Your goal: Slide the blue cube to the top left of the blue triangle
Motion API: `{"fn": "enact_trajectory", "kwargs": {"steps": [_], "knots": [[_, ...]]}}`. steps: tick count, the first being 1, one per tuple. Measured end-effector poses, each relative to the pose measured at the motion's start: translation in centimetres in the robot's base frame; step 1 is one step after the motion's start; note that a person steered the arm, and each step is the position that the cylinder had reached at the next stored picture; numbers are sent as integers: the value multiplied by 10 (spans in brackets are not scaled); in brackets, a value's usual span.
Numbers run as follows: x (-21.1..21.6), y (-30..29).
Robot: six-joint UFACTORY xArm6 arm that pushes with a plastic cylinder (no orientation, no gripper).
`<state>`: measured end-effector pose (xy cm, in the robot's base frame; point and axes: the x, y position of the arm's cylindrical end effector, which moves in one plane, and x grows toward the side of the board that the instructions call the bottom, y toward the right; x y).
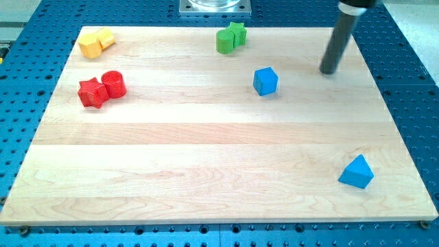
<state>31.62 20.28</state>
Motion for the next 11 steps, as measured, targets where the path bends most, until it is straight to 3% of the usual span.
{"fn": "enact_trajectory", "kwargs": {"steps": [2,4,5,6,7,8,9,11], "knots": [[-17,-65],[35,-135],[94,-138],[139,-80],[104,-133],[80,-114],[130,-67],[117,-30]]}}
